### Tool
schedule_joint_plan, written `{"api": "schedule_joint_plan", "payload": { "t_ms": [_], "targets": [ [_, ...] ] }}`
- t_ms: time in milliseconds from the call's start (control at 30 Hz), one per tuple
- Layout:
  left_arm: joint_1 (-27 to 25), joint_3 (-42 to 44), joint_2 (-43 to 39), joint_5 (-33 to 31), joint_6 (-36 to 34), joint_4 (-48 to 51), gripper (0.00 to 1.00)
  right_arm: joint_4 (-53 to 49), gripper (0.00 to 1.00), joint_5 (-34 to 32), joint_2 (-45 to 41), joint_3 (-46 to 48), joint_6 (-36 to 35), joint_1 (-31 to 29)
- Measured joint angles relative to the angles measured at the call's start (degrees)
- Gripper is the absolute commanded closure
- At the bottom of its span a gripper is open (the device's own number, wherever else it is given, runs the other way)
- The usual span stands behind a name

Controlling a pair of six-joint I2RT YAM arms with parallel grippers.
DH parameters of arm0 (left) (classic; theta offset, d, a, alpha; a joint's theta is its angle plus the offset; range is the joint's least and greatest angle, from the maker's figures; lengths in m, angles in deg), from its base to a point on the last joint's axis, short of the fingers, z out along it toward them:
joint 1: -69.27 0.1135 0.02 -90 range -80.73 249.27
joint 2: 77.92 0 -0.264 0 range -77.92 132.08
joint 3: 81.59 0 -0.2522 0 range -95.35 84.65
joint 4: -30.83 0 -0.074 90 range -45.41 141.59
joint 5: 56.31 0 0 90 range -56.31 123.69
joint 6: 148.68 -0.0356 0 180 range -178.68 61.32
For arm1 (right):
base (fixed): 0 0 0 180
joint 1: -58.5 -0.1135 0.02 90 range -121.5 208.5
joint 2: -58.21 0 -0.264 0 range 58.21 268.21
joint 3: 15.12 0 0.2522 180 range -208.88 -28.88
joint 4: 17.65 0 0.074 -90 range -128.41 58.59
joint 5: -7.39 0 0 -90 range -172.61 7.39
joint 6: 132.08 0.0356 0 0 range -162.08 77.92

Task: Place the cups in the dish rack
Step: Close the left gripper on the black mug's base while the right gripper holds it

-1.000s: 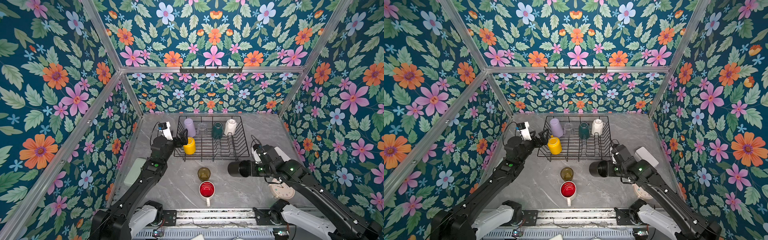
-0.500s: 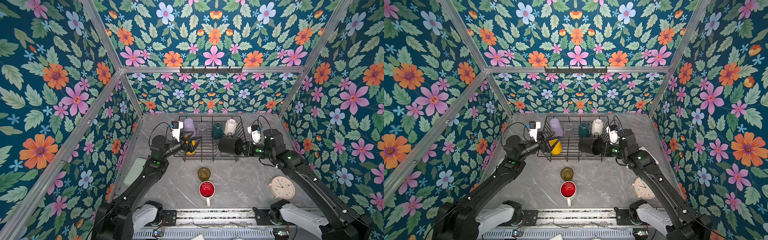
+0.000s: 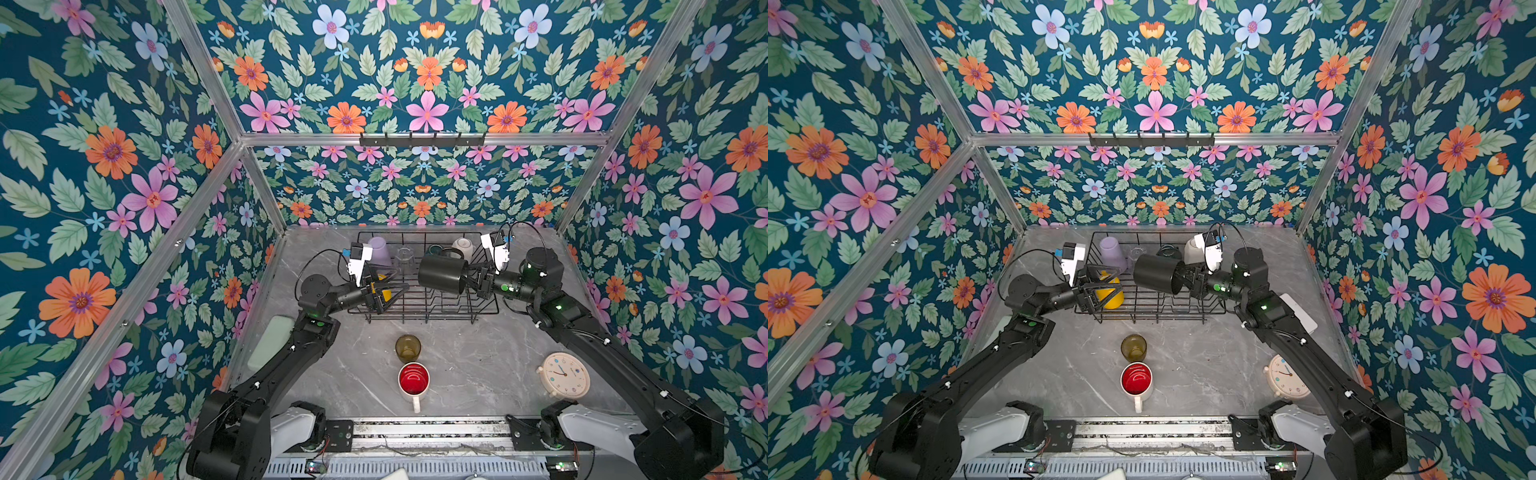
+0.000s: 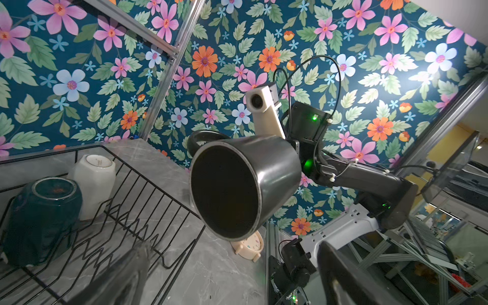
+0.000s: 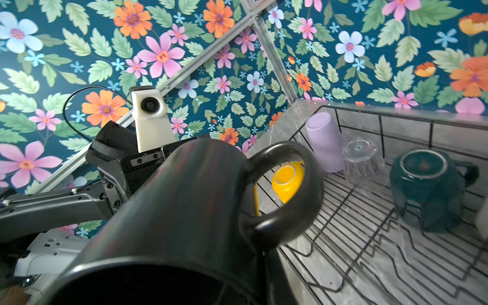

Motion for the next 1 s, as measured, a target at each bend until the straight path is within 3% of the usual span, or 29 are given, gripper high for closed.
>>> {"api": "schedule_joint_plan", "payload": {
  "t_ms": [400, 667, 1000],
  "targets": [
    [-0.04, 1.57, 0.00, 3.52, 6.08, -9.99, 0.00, 3.82, 1.00, 6.60, 4.55, -3.26, -4.96, -3.23],
    [-0.17, 1.81, 0.02, 4.90, 10.21, -15.41, 0.00, 3.48, 1.00, 6.95, 6.80, -5.11, -7.80, -4.85],
    [0.04, 2.34, -0.39, 4.90, 10.58, -16.59, 0.00, 2.71, 1.00, 6.67, 8.59, -8.15, -10.67, -7.74]
  ]
}}
